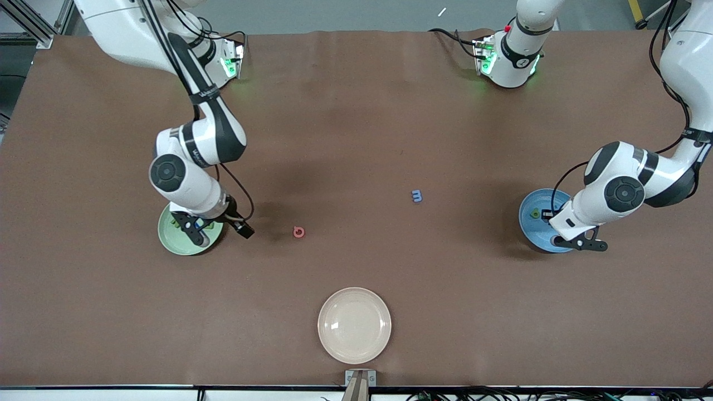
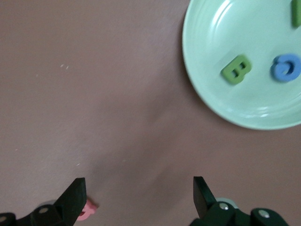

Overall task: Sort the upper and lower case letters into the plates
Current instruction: 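Grasp the Q with the right gripper while the left gripper reaches the E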

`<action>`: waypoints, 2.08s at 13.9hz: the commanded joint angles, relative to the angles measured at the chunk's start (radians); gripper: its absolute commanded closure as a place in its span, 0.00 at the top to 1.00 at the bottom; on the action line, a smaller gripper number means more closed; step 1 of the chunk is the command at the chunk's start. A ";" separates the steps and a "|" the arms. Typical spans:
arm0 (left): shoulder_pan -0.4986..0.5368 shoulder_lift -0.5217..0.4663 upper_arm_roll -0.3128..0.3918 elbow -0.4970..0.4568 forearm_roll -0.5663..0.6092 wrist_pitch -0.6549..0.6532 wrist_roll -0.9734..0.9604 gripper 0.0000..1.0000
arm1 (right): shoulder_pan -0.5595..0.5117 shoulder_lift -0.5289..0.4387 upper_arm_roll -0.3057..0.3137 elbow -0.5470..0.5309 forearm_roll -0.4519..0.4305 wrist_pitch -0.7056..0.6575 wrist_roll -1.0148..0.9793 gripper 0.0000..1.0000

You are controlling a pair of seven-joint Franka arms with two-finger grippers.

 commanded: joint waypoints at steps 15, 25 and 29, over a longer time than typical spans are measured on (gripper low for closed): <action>-0.006 0.014 0.001 0.039 0.035 0.022 0.126 0.99 | 0.179 0.280 -0.009 0.261 0.013 0.058 0.716 1.00; -0.103 -0.013 -0.249 0.044 -0.101 -0.162 -0.374 0.99 | 0.179 0.308 -0.013 0.258 -0.018 0.061 0.709 0.77; -0.291 0.002 -0.240 0.053 -0.102 -0.153 -0.675 0.99 | 0.174 0.308 -0.013 0.258 -0.018 0.061 0.704 0.39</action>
